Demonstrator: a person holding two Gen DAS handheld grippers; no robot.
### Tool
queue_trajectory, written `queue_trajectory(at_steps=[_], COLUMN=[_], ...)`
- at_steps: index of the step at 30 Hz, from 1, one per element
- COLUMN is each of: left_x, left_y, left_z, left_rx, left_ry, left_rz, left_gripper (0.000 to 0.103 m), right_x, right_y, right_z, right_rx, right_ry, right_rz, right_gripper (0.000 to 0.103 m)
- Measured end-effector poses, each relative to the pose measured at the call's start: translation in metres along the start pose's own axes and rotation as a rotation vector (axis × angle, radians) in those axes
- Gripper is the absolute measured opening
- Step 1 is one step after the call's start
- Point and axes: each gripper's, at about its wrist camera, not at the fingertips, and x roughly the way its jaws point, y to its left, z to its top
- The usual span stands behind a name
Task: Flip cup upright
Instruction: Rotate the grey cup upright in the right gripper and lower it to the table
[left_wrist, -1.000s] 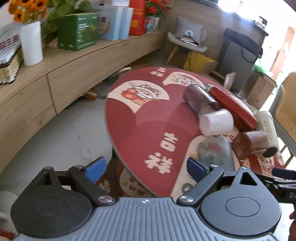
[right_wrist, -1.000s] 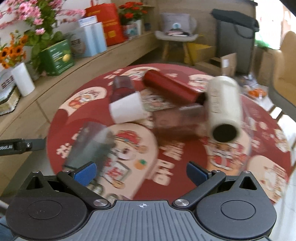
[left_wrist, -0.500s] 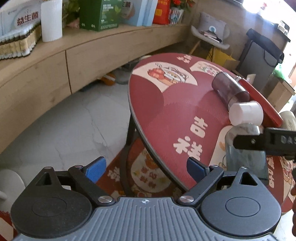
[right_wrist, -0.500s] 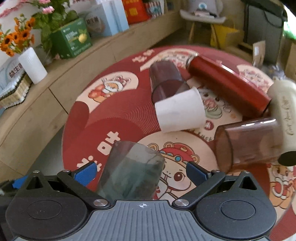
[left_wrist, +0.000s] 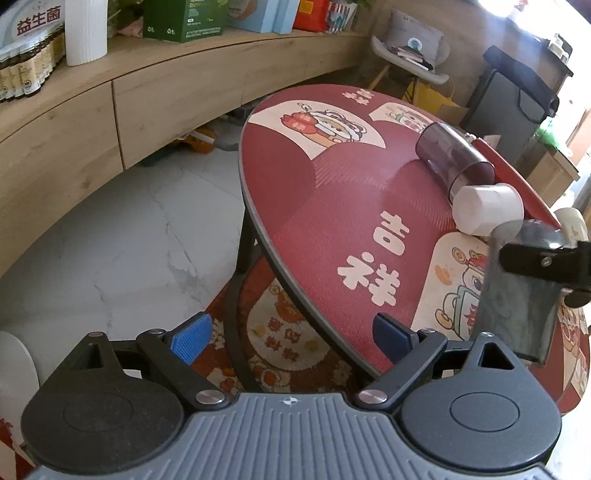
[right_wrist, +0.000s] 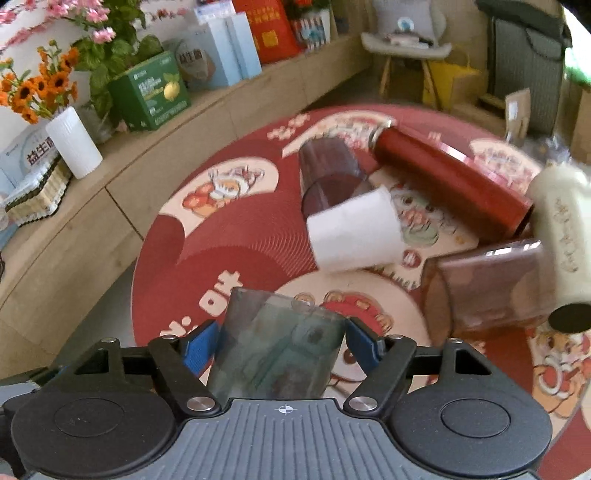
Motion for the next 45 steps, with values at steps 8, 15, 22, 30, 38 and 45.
queue_trajectory(at_steps=[8, 15, 22, 30, 38, 45], left_x=[0.002, 0.002, 0.001, 0.001, 0.000, -0.006], left_y=[0.001, 0.001, 0.001, 0.000, 0.002, 0.000], left_z=[0.001, 0.001, 0.002, 0.002, 0.002, 0.002], left_rx=[-0.004, -0.005, -0.009, -0.008, -0.017, -0.010], left_ry=[0.007, 0.007, 0.005, -0.002, -0.005, -0.026], left_rz=[0.007, 0.007, 0.000, -0.018, -0.021, -0.047], left_gripper=[0.095, 0.095, 0.095, 0.095, 0.095, 0.095], right_x=[-0.020, -0.018, -0.022, -0.027, -0.031, -0.030], right_y=[0.013, 0.017, 0.019, 0.027, 0.022, 0.019], right_z=[-0.008, -0.007, -0.008, -0.027, -0.038, -0.039], right_rx=[-0.158, -0.215, -0.233, -0.292, -0.240, -0.202], right_ry=[-0.106, -0.136, -0.144, -0.145, -0.140, -0.139], right_rz=[-0.066, -0.095, -0.108, -0.131, -0.099, -0.096], right_gripper=[0.071, 0.069, 0.069, 0.069, 0.065, 0.069])
